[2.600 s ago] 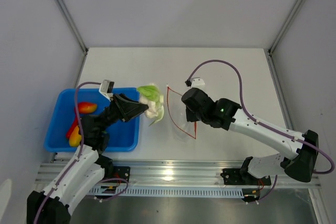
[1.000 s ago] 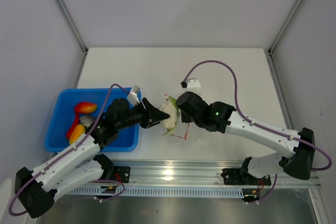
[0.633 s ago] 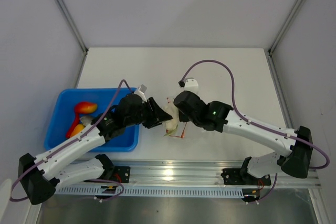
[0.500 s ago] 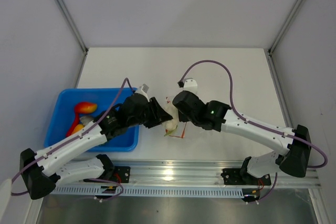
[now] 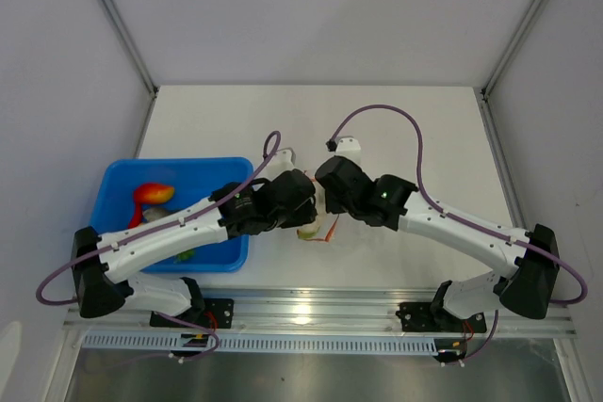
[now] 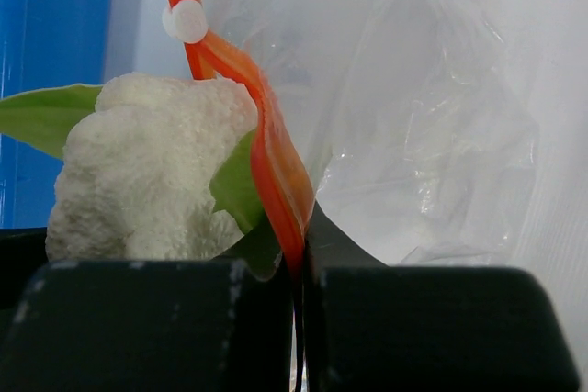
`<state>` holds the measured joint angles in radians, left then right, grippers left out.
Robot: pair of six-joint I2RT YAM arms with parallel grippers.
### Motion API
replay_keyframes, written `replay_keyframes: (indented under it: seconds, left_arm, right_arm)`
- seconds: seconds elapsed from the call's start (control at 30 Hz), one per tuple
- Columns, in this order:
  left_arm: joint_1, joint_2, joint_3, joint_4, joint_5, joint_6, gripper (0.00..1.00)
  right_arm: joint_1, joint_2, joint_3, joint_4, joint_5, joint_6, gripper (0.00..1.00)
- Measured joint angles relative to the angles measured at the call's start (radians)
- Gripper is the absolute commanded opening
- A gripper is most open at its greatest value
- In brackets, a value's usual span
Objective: Place the food in the zip-top bag and seal the zipper
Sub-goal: Place the fake vegetable in the zipper food storage bag.
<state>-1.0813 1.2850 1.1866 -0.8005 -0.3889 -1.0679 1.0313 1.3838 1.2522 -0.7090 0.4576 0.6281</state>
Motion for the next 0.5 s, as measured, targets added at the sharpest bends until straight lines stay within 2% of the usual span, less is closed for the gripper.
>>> replay_keyframes:
  seconds: [0.5]
  left_arm:
    - [-0.108, 0.139, 0.1, -0.089, -0.131, 0.104, 0.03]
  right_arm:
    - [-0.119, -0.021, 0.0, 0.038, -0.111, 0.037, 0.0]
